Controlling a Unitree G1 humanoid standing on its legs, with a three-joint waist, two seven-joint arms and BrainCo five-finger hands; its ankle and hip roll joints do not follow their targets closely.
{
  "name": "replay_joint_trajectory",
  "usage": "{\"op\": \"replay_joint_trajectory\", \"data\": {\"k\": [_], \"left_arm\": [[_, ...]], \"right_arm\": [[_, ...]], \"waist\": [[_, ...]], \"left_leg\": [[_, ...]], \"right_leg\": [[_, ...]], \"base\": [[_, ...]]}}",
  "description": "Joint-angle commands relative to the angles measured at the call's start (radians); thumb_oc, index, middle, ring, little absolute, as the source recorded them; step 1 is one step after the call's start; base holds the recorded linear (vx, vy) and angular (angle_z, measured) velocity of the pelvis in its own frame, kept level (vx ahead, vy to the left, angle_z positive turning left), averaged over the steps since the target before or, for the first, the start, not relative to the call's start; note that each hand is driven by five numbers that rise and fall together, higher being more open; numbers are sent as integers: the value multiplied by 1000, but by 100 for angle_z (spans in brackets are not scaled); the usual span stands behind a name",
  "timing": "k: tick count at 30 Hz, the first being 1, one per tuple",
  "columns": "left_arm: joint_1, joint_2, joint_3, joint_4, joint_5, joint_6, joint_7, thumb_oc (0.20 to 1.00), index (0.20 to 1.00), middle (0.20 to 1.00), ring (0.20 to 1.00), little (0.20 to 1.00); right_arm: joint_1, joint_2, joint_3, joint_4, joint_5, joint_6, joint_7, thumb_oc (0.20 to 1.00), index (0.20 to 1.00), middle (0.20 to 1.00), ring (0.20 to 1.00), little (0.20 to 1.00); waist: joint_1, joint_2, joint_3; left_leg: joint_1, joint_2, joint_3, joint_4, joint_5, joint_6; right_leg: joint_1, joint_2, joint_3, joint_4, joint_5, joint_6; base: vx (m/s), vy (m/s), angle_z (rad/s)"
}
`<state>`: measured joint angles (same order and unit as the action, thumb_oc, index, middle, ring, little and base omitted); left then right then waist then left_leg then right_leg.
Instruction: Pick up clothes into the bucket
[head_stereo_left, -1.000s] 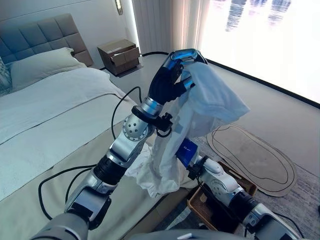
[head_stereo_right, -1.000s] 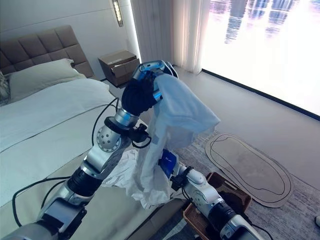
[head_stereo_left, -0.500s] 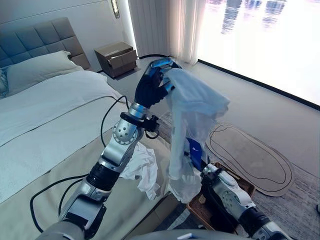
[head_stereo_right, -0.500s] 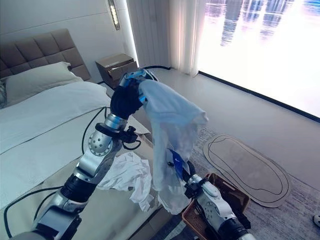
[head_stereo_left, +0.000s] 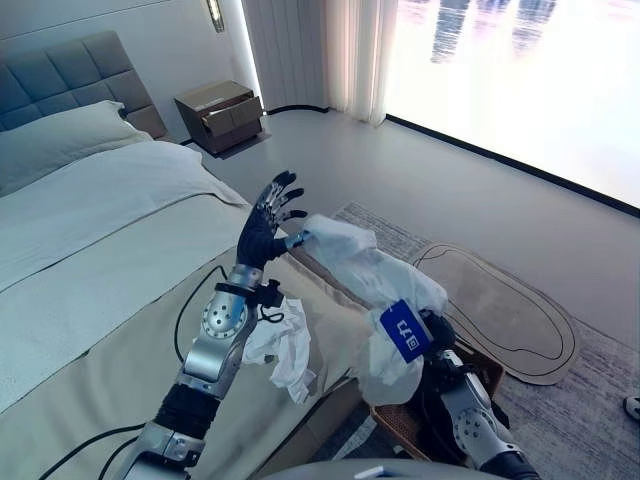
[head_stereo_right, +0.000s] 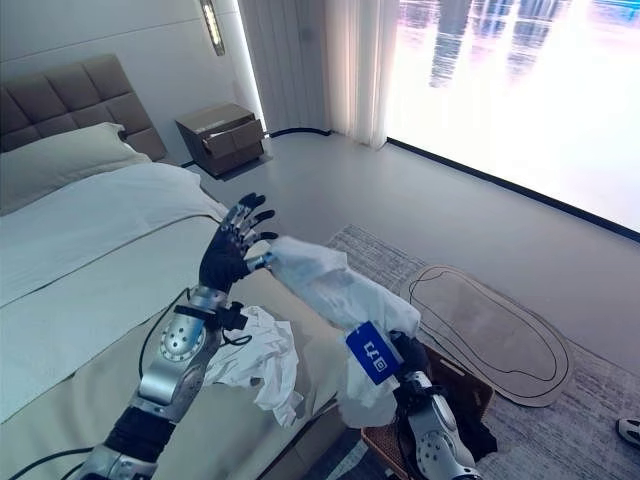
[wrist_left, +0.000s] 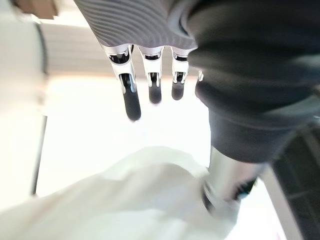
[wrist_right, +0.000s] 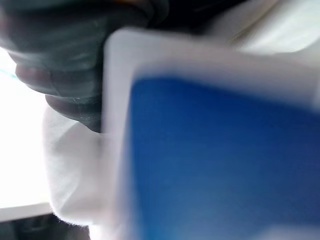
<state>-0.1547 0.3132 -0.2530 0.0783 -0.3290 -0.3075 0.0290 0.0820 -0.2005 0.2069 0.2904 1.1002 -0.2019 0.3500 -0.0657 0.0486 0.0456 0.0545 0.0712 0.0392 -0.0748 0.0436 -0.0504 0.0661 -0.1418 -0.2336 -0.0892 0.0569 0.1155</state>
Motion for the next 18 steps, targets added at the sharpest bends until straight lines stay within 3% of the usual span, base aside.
{"op": "replay_joint_trajectory", "data": {"k": [1,7,10,13,18], "left_arm": [[27,-1,28,142,-33,2,-30,1000,1000,1000,1000,1000],[135,-21,40,212,-119,29,-90,1000,1000,1000,1000,1000],[199,-32,56,270,-126,47,-94,1000,1000,1000,1000,1000],[229,-22,65,257,-92,76,-95,1000,1000,1000,1000,1000],[318,-21,73,194,-186,93,-172,1000,1000,1000,1000,1000]], "right_arm": [[-52,42,-52,-161,40,-86,3,200,200,200,200,200],[-42,38,-116,-181,24,-115,-28,200,200,200,200,200],[-48,37,-202,-178,24,-158,-61,200,200,200,200,200],[-48,27,-252,-179,4,-176,-84,200,200,200,200,200],[-83,5,-358,-176,-46,-225,-139,200,200,200,200,200]], "waist": [[-8,-62,4],[-8,-62,9],[-8,-59,12],[-8,-58,12],[-7,-60,13]], "left_leg": [[-51,25,9,58,-21,-21],[-55,24,11,62,-23,-16],[-56,23,9,60,-22,-13],[-58,24,7,60,-23,-12],[-61,24,10,59,-24,-10]], "right_leg": [[-7,-61,13,69,-7,52],[-13,-61,19,72,-6,51],[-16,-60,21,72,-7,51],[-17,-59,20,72,-8,51],[-23,-55,23,67,-5,52]], "base": [[-11,-9,-13],[-3,-4,-3],[0,0,0],[0,0,0],[0,0,0]]}}
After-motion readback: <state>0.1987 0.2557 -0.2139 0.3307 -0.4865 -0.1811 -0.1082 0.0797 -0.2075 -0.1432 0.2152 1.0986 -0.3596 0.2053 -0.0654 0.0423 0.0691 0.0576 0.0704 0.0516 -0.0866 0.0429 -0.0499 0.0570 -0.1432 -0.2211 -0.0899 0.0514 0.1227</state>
